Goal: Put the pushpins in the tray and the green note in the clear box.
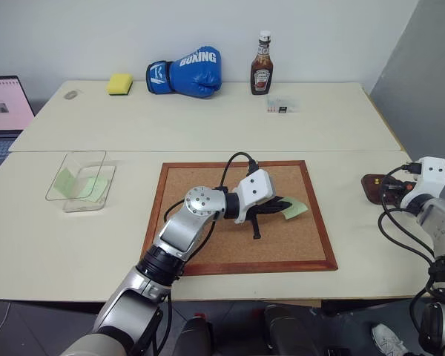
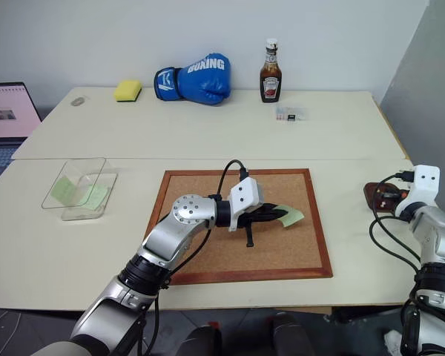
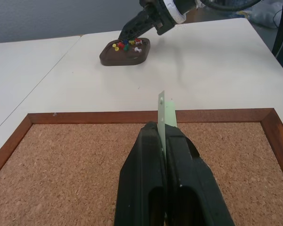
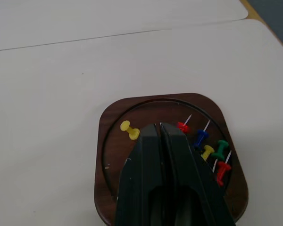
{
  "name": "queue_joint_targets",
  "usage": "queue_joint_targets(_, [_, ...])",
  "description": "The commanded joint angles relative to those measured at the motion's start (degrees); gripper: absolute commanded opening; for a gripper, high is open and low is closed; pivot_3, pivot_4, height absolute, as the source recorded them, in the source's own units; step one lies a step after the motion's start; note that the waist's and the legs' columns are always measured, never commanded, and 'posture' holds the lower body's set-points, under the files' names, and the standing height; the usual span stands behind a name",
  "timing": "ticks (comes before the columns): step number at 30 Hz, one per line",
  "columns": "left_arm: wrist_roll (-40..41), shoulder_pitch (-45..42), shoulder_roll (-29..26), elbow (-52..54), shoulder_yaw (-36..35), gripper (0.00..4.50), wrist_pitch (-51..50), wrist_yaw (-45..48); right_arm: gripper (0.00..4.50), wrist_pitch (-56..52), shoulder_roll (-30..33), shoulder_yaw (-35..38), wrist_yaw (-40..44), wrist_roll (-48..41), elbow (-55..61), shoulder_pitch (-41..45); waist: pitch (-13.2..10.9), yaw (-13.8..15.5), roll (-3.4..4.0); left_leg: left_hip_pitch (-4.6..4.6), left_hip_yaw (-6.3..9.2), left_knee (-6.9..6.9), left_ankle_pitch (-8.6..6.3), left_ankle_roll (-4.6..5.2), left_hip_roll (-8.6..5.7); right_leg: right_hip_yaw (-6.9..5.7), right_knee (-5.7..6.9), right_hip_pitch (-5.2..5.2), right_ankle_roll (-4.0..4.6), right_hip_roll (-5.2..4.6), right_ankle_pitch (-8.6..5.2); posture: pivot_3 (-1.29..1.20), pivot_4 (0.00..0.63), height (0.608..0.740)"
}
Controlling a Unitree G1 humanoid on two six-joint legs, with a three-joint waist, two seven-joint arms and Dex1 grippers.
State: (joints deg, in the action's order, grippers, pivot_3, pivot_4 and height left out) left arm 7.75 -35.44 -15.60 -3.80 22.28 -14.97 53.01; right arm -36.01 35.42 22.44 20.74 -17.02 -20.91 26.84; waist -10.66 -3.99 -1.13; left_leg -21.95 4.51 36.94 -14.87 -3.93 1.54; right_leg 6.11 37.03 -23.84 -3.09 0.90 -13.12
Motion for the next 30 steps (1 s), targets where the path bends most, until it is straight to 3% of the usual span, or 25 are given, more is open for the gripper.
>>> queue_joint_targets(1, [-0.4,-0.7,0.2,1.6,-0.5,0.07,0.5,-0.2,0.00,1.8,-0.3,0.3,-0.8,0.3,0.7,-0.6,0.0,0.0,0.00,0.00,0.00,0.00,0.00,0.00,0.00,0.00,0.00,0.00,0.00,0.00,0.00,0.00,0.150,0.740])
queue_joint_targets(12, [-0.7,-1.2,0.0,0.6,-0.9,0.07,1.0,0.0,0.00,3.8,-0.6,0.1,-1.2,0.2,-0.6,-0.7,0.0,0.0,0.00,0.06,0.00,0.02,0.00,0.00,0.00,-0.01,0.00,0.07,-0.01,0.00,0.00,0.00,0.150,0.740])
queue_joint_targets(25, [-1.5,-1.9,0.3,-0.7,-1.2,0.00,2.1,-0.3,2.59,4.5,1.6,-0.1,-1.1,0.6,3.4,-0.7,0.0,0.0,0.01,0.06,0.00,0.02,0.00,0.00,0.00,0.00,0.01,0.07,-0.01,0.00,0.00,0.00,0.150,0.740])
queue_joint_targets(30, [-1.6,-2.0,0.7,-1.1,-1.3,0.00,2.4,-0.3,3.79,2.5,1.5,0.7,-1.4,-0.6,9.2,-1.6,0.0,0.0,0.01,0.06,0.00,0.01,0.00,0.00,0.00,-0.01,0.01,0.06,-0.01,0.00,0.00,0.00,0.150,0.740])
